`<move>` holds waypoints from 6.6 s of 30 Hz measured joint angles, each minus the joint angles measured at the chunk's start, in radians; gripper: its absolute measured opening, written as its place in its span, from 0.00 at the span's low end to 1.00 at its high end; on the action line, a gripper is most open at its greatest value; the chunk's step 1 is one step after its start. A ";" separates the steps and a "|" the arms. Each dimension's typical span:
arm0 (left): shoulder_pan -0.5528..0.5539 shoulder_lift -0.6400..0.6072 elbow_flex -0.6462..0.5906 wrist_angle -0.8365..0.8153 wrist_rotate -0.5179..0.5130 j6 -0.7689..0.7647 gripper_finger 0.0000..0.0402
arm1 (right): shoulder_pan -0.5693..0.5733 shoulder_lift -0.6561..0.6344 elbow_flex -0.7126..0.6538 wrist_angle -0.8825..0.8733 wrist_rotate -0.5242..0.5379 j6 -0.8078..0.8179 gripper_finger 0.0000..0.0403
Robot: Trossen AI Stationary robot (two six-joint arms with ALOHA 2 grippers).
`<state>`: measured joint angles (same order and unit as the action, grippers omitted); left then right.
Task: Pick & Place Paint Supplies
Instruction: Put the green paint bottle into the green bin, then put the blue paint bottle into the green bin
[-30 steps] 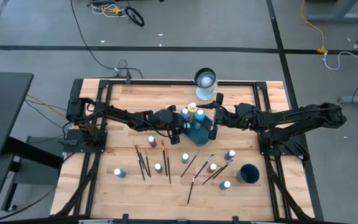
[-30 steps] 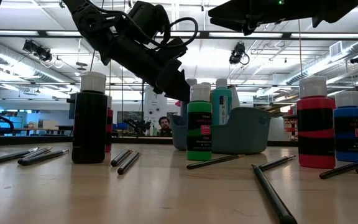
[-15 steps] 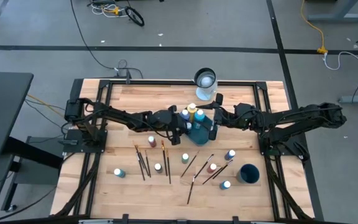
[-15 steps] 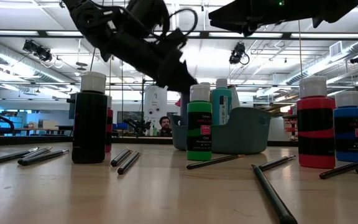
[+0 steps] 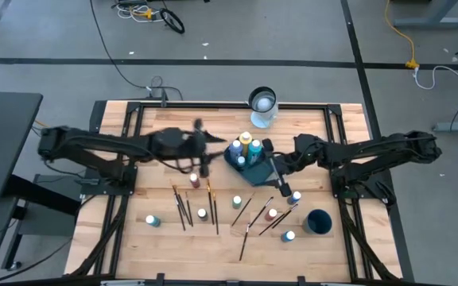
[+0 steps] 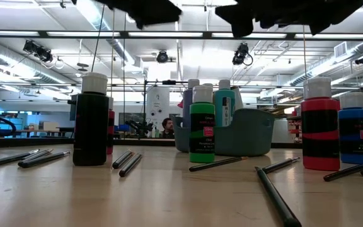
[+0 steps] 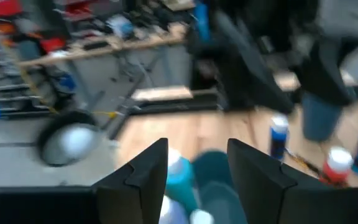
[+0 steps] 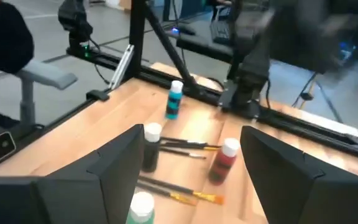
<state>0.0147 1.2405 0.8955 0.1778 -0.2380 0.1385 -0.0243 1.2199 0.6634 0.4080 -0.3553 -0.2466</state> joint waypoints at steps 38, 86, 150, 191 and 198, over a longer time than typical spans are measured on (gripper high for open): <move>0.000 -0.291 -0.002 -0.433 -0.065 0.038 0.42 | 0.113 0.514 0.269 -0.277 0.061 0.127 0.31; 0.000 -0.291 -0.001 -0.441 -0.064 -0.035 0.42 | -0.064 0.021 -0.212 -0.217 0.697 0.423 0.31; 0.000 -0.291 -0.001 -0.448 -0.057 -0.148 0.42 | 0.232 0.198 -0.282 0.216 -0.097 0.257 0.51; 0.000 -0.290 -0.001 -0.449 -0.065 -0.052 0.42 | 0.308 -0.016 0.266 -1.212 0.400 0.472 0.51; 0.000 -0.290 -0.001 -0.449 -0.065 -0.052 0.42 | 0.331 0.012 0.242 -1.344 0.358 0.503 0.51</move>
<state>0.0143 0.9501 0.8944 -0.2710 -0.3027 0.0868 0.3064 1.2319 0.9054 -0.9363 0.0027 0.2559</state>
